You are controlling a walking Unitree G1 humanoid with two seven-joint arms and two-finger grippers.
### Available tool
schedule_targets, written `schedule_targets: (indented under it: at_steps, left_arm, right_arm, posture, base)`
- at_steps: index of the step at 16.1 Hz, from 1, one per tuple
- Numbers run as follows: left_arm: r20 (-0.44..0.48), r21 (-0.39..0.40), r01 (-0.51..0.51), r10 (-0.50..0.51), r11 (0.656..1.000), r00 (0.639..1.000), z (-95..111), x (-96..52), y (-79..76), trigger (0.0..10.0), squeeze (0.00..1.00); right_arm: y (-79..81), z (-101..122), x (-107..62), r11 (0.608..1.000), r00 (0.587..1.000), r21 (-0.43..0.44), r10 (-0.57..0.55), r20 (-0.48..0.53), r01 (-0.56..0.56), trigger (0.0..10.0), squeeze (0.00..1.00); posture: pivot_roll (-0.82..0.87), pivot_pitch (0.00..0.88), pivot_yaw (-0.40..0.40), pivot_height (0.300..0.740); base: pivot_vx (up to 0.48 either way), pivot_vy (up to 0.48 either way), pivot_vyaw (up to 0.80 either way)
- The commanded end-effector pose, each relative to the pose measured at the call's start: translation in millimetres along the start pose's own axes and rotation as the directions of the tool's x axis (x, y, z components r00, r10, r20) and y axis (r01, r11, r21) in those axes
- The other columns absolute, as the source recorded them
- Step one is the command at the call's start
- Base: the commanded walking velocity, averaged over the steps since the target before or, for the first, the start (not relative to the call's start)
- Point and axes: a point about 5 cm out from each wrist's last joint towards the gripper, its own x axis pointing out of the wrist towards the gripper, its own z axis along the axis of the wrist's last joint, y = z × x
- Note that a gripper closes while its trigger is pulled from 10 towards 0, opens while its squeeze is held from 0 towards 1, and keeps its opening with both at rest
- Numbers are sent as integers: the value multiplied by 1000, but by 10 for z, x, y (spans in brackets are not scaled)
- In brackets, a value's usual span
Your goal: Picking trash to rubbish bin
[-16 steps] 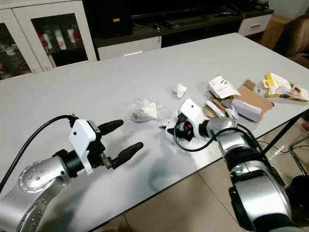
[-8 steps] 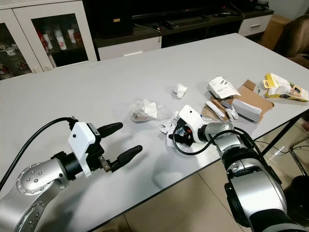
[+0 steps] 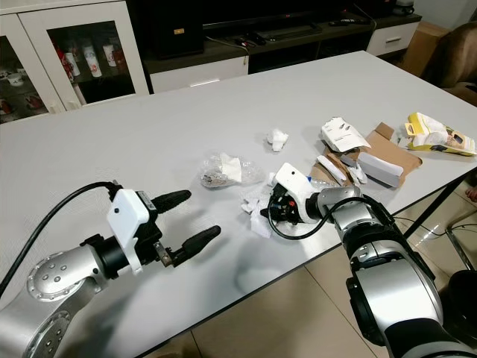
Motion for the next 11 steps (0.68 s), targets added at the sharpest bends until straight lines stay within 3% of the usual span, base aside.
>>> schedule_targets:
  at_steps: [1,4,11]
  left_arm:
    - [3,11,18,-18,1000,1000,24,18,-16,10000,0]
    - [6,13,25,-25,1000,1000,29,30,-17,10000,0]
    - [14,13,15,-16,1000,1000,33,45,16,10000,0]
  right_arm:
    - [19,-38,-1,999,999,26,38,-24,-37,0,0]
    - [-8,-27,-43,998,999,39,45,-12,-44,0,0]
    - [-67,132,-152,988,987,108,91,135,-106,0,0]
  posture:
    - [69,1,-1,740]
    - [63,0,-1,740]
    - [61,0,0,740]
  base:
    - [0,0,0]
    - [0,0,0]
    - [0,0,0]
